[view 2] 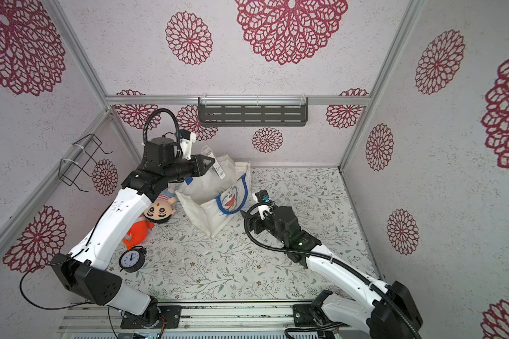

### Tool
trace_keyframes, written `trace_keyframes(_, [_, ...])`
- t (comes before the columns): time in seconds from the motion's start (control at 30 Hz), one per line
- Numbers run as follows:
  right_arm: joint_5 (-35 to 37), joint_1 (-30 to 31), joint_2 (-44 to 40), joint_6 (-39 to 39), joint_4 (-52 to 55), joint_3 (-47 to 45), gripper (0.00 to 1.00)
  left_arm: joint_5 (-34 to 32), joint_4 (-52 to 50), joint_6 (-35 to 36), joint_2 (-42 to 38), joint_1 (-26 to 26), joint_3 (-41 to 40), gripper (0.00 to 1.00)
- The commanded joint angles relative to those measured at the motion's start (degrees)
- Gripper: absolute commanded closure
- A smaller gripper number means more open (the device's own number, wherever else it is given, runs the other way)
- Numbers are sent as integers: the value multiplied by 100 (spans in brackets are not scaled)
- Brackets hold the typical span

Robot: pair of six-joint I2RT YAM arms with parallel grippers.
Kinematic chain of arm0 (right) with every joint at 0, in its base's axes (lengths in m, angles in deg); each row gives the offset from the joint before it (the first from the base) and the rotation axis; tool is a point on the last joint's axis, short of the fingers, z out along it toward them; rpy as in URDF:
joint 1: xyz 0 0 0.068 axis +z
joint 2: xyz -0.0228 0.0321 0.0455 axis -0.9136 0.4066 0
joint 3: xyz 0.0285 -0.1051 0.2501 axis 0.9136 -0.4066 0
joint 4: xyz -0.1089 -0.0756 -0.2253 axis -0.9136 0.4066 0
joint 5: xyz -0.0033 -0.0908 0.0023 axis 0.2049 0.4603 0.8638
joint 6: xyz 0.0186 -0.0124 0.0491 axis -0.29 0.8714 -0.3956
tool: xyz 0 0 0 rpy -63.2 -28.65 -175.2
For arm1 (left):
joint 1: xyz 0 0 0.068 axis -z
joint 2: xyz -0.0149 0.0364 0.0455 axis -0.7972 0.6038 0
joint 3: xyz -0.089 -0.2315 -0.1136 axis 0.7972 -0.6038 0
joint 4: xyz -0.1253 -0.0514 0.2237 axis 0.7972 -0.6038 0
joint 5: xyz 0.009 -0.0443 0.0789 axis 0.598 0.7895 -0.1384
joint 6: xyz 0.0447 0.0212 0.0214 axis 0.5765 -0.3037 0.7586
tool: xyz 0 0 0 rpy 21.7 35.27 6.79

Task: Put the compass set into the canvas bag
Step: Place the compass set in the canvas bag.

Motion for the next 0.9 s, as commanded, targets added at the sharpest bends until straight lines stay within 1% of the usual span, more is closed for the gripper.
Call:
trace_keyframes(0.0, [506, -93, -322, -129, 31, -138, 23, -594, -467, 710, 561, -199, 345, 79])
trace_keyframes(0.1, [862, -171, -523, -184, 142, -328, 22, -947, -747, 1078, 1121, -187, 712, 80])
trace_keyframes(0.17, [1059, -239, -667, -202, 167, -477, 22, -1221, -859, 1201, 1445, -141, 872, 80])
trace_keyframes(0.33, [1474, -426, -892, -295, 198, -777, 21, -1618, -910, 1476, 2031, 101, 881, 80])
trace_keyframes(0.43, [1610, -520, -940, -337, 187, -897, 21, -1600, -785, 1544, 2389, 197, 721, 80])
trace_keyframes(0.6, [1774, -595, -944, -340, 125, -1059, 20, -1454, -743, 1457, 2745, 199, 556, 79])
trace_keyframes(0.77, [1877, -644, -894, -383, 37, -1167, 21, -1410, -714, 1431, 2878, 212, 395, 75])
trace_keyframes(0.87, [1924, -667, -846, -377, 2, -1189, 20, -1396, -697, 1429, 2886, 218, 308, 70])
